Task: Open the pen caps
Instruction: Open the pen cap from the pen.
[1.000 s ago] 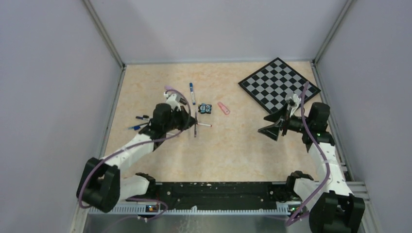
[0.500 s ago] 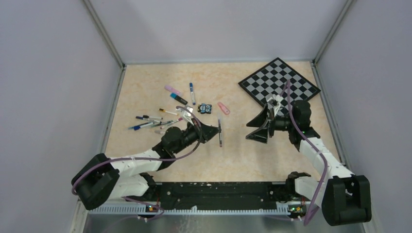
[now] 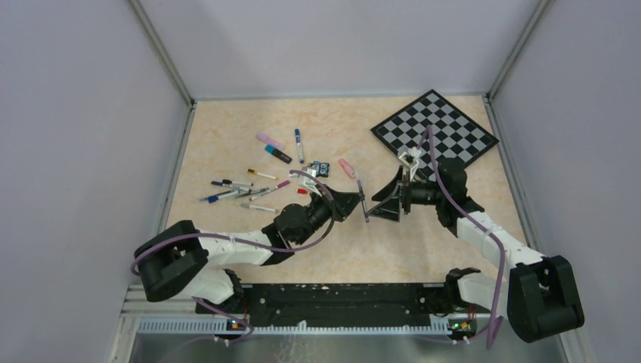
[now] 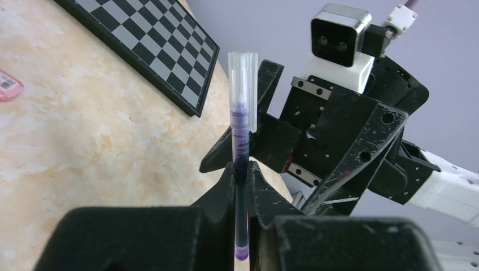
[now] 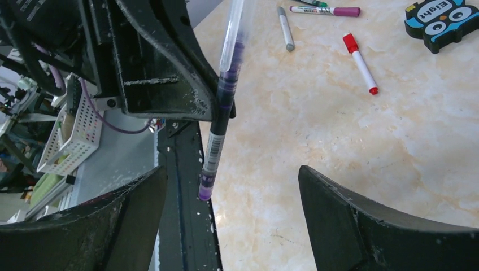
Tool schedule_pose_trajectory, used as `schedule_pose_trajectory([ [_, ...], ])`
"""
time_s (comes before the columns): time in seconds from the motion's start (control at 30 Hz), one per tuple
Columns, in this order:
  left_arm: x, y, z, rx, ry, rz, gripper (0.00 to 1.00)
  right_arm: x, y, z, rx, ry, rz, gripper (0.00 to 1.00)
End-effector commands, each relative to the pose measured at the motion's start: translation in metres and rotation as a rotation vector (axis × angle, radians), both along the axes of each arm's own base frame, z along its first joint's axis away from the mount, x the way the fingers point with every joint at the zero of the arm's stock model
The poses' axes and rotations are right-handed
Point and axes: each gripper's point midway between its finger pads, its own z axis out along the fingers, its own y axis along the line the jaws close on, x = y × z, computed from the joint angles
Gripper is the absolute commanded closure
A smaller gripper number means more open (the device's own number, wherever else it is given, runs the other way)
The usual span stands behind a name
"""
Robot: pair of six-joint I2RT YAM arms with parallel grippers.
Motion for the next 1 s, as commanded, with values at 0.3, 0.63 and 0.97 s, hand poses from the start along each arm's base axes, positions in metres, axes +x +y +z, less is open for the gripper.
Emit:
schedule_pose_trajectory([
  [0.3,0.001,-0.020,0.034,-0.085,-0.062,0.073,1.00,0.003,0.016,-0.001,-0.004,0.020,-0.010,0.50],
  [0.63,-0.007,-0.008,0.045,-0.087,-0.139,0.077,0.66,-0.005,0.015,0.005,-0.025,-0.042,0.063,1.00],
  [0.97,-0.034,0.019,0.064,-0.073,-0.347,-0.118,0.05,-0.049,0.013,0.019,0.077,-0.117,0.337,1.00],
])
